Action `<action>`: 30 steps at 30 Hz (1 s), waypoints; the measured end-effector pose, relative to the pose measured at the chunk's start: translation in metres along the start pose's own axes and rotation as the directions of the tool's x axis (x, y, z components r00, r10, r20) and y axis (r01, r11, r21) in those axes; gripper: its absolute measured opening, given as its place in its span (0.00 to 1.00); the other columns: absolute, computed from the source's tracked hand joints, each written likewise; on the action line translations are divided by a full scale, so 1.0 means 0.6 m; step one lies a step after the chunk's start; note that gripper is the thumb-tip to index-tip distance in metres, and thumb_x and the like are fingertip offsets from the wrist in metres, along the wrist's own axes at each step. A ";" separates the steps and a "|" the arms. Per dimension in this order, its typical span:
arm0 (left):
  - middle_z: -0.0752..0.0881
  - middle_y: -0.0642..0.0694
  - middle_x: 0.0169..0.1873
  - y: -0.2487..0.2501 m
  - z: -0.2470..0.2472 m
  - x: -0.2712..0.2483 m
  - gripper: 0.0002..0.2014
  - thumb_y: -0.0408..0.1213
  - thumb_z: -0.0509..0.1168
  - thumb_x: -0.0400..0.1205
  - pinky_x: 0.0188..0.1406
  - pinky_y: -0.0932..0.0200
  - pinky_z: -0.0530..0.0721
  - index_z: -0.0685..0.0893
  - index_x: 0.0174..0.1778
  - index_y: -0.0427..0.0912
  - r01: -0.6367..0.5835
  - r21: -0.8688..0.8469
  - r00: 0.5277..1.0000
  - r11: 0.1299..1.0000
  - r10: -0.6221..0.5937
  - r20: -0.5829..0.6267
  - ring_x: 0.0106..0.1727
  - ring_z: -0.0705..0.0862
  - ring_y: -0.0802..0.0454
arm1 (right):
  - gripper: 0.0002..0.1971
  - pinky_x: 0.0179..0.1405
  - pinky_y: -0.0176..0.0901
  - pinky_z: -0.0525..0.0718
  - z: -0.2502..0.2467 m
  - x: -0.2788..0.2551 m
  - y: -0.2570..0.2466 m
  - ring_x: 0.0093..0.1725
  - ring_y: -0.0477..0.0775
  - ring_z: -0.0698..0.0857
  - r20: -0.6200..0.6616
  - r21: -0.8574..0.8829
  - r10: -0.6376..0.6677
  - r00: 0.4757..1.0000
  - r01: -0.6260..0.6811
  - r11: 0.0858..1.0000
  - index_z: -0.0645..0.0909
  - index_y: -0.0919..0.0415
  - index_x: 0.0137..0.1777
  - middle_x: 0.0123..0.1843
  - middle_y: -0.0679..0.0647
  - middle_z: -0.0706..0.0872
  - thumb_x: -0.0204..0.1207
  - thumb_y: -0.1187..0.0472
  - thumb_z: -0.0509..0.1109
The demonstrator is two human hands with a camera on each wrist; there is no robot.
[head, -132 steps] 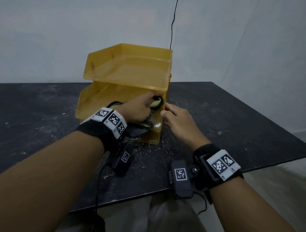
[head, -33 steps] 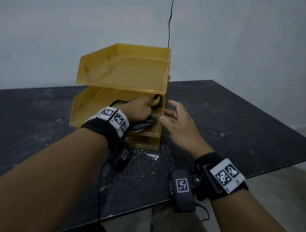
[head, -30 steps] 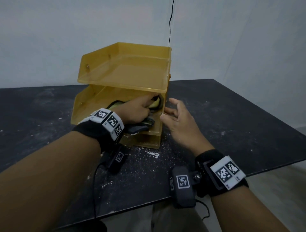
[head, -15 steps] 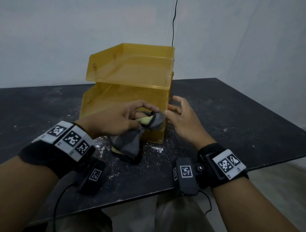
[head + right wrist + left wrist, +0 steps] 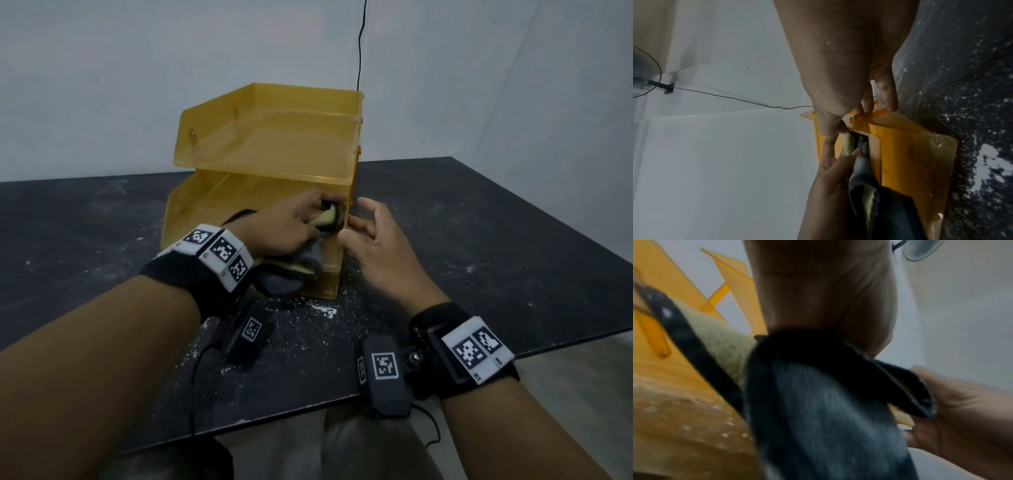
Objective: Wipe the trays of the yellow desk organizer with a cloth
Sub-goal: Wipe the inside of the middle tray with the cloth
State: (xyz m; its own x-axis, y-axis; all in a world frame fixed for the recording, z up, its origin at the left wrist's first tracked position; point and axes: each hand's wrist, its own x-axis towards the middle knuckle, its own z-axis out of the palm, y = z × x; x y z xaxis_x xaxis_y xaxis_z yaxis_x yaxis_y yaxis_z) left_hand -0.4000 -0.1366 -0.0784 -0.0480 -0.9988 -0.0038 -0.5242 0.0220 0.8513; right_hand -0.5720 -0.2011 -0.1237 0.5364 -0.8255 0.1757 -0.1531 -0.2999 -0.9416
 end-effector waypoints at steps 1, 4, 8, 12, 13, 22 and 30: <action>0.85 0.42 0.65 -0.001 0.003 -0.009 0.30 0.16 0.58 0.82 0.53 0.44 0.88 0.69 0.77 0.48 -0.019 -0.016 1.000 1.000 0.020 0.018 0.56 0.89 0.40 | 0.38 0.71 0.57 0.84 0.000 -0.001 0.001 0.70 0.47 0.84 -0.003 0.000 0.002 1.000 -0.002 1.000 0.61 0.50 0.84 0.78 0.56 0.79 0.76 0.51 0.73; 0.83 0.42 0.67 -0.005 0.009 -0.043 0.26 0.15 0.59 0.82 0.70 0.40 0.79 0.71 0.74 0.41 -0.085 -0.028 0.995 0.996 0.086 0.053 0.69 0.82 0.43 | 0.35 0.72 0.53 0.83 -0.001 -0.004 -0.002 0.71 0.47 0.83 -0.013 -0.028 -0.008 1.000 0.007 1.000 0.61 0.51 0.85 0.78 0.56 0.79 0.81 0.55 0.72; 0.86 0.41 0.57 -0.004 0.009 -0.086 0.21 0.16 0.61 0.82 0.61 0.58 0.81 0.73 0.69 0.34 -0.093 -0.081 0.990 0.992 0.101 0.095 0.60 0.85 0.50 | 0.34 0.72 0.53 0.83 0.001 -0.007 -0.006 0.71 0.47 0.82 -0.027 -0.055 -0.017 0.999 0.016 0.998 0.60 0.52 0.85 0.78 0.56 0.79 0.83 0.55 0.70; 0.82 0.24 0.47 -0.004 0.009 -0.119 0.17 0.20 0.63 0.83 0.49 0.52 0.78 0.79 0.66 0.38 -0.064 -0.054 0.978 0.996 0.073 0.195 0.43 0.80 0.35 | 0.36 0.71 0.58 0.83 0.009 -0.014 -0.011 0.71 0.49 0.83 -0.031 -0.029 -0.011 0.999 0.010 1.000 0.61 0.50 0.84 0.78 0.55 0.79 0.77 0.49 0.70; 0.84 0.27 0.46 -0.002 0.010 -0.125 0.17 0.21 0.63 0.83 0.48 0.55 0.80 0.79 0.66 0.38 -0.062 -0.035 0.979 0.997 0.067 0.191 0.42 0.81 0.36 | 0.37 0.71 0.59 0.83 0.009 -0.015 -0.011 0.71 0.49 0.83 -0.036 -0.022 -0.010 0.999 0.009 1.000 0.61 0.50 0.84 0.78 0.55 0.78 0.76 0.48 0.70; 0.83 0.39 0.43 -0.010 -0.027 -0.071 0.13 0.35 0.63 0.86 0.30 0.52 0.81 0.70 0.64 0.49 0.236 -0.001 0.801 0.972 -0.195 -0.566 0.35 0.82 0.46 | 0.41 0.71 0.58 0.83 0.013 -0.017 -0.013 0.71 0.48 0.83 -0.037 -0.011 0.000 0.999 -0.001 1.000 0.62 0.48 0.83 0.77 0.53 0.79 0.70 0.41 0.69; 0.83 0.39 0.57 -0.011 -0.019 -0.014 0.26 0.39 0.52 0.88 0.45 0.51 0.79 0.62 0.84 0.44 0.359 0.389 0.916 0.849 -0.240 -0.320 0.45 0.79 0.46 | 0.33 0.73 0.53 0.82 0.011 -0.013 -0.013 0.72 0.45 0.81 -0.051 -0.070 -0.013 0.999 0.009 0.997 0.61 0.51 0.85 0.79 0.52 0.77 0.83 0.53 0.69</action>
State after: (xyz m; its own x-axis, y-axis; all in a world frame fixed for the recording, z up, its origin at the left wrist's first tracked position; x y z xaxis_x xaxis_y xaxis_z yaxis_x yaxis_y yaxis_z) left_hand -0.3862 -0.1290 -0.0779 0.3541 -0.9343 -0.0403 -0.7928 -0.3228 0.5169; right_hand -0.5696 -0.1895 -0.1198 0.4953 -0.8448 0.2024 -0.2062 -0.3406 -0.9173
